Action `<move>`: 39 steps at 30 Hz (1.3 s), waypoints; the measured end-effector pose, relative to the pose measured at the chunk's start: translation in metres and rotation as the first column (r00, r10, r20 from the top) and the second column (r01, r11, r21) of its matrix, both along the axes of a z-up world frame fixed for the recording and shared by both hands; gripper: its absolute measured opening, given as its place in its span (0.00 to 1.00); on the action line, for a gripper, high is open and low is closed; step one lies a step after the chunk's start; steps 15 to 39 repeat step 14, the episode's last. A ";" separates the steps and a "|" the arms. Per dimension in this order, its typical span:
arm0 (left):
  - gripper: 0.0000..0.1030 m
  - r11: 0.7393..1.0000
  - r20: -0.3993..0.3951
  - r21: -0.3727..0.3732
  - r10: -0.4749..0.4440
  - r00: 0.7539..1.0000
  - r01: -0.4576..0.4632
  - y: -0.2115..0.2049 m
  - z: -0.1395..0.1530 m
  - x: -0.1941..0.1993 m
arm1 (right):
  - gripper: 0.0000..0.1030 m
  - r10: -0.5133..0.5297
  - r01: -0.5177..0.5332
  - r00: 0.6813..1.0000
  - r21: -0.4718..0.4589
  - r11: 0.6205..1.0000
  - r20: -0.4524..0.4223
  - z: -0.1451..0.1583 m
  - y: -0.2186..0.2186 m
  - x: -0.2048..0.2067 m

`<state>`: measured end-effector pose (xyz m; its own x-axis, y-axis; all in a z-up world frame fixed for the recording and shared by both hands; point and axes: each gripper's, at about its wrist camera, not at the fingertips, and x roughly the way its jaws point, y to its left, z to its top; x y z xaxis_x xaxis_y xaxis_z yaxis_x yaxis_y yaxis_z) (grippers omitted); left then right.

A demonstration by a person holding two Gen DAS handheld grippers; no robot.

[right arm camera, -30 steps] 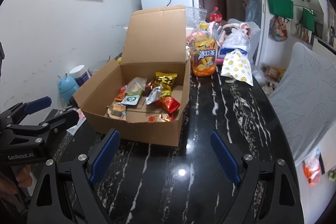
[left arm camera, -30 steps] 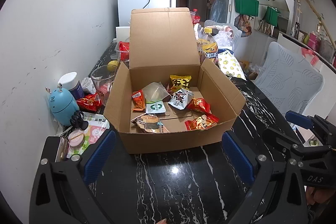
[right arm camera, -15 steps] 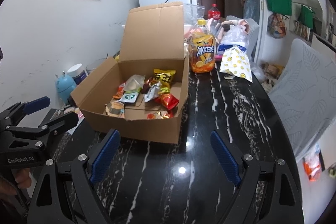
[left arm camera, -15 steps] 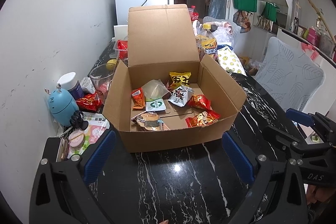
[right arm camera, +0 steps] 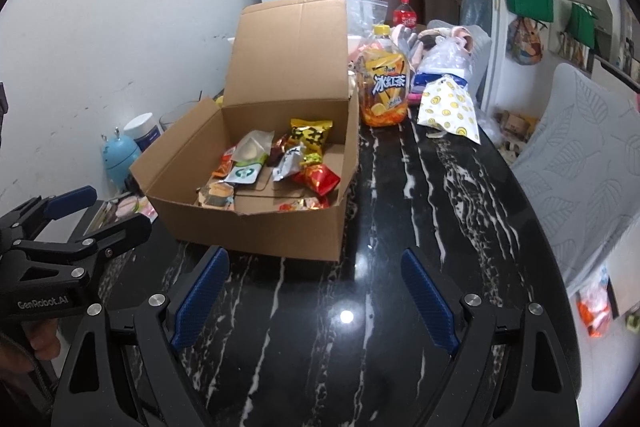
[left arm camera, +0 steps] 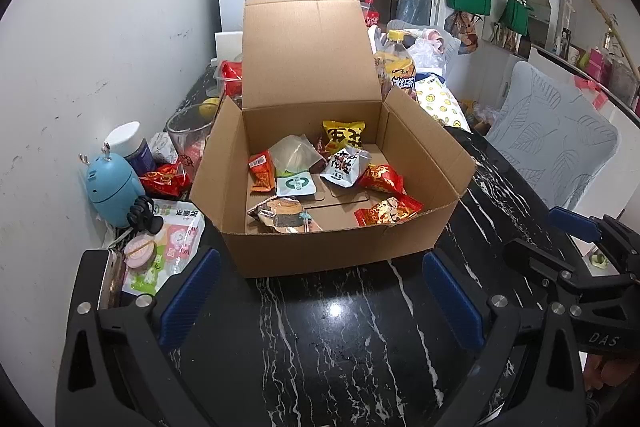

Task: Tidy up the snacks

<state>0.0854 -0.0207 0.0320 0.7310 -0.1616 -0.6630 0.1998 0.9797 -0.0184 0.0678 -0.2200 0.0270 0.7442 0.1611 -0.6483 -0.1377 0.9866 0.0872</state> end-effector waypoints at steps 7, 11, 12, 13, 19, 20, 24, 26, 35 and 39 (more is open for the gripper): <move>1.00 1.000 -0.028 0.017 -0.008 1.000 0.009 -0.003 -0.010 0.003 | 0.86 -0.006 0.007 0.999 0.012 1.000 -0.032 -0.011 -0.002 0.001; 1.00 1.000 -0.033 0.026 -0.007 0.999 0.008 -0.005 -0.015 0.003 | 0.86 -0.008 0.009 0.999 0.017 1.000 -0.045 -0.016 -0.002 0.002; 1.00 1.000 -0.036 0.024 -0.009 0.999 0.009 -0.005 -0.016 0.003 | 0.86 -0.011 0.012 0.999 0.016 1.000 -0.048 -0.017 -0.002 0.002; 1.00 1.000 -0.042 0.019 -0.008 0.999 0.009 -0.005 -0.018 0.004 | 0.86 -0.014 0.015 0.999 0.015 1.000 -0.051 -0.019 -0.002 0.002; 1.00 1.000 -0.048 0.015 -0.007 0.999 0.007 -0.005 -0.020 0.005 | 0.86 -0.018 0.019 0.998 0.014 1.000 -0.055 -0.020 -0.003 0.003; 1.00 1.000 -0.048 0.015 -0.007 0.999 0.007 -0.005 -0.020 0.005 | 0.86 -0.018 0.019 0.998 0.014 1.000 -0.055 -0.020 -0.003 0.003; 1.00 1.000 -0.048 0.015 -0.007 0.999 0.007 -0.005 -0.020 0.005 | 0.86 -0.018 0.019 0.998 0.014 1.000 -0.055 -0.020 -0.003 0.003; 1.00 1.000 -0.048 0.015 -0.007 0.999 0.007 -0.005 -0.020 0.005 | 0.86 -0.018 0.019 0.998 0.014 1.000 -0.055 -0.020 -0.003 0.003; 1.00 1.000 -0.048 0.015 -0.007 0.999 0.007 -0.005 -0.020 0.005 | 0.86 -0.018 0.019 0.998 0.014 1.000 -0.055 -0.020 -0.003 0.003; 1.00 1.000 -0.048 0.015 -0.007 0.999 0.007 -0.005 -0.020 0.005 | 0.86 -0.018 0.019 0.998 0.014 1.000 -0.055 -0.020 -0.003 0.003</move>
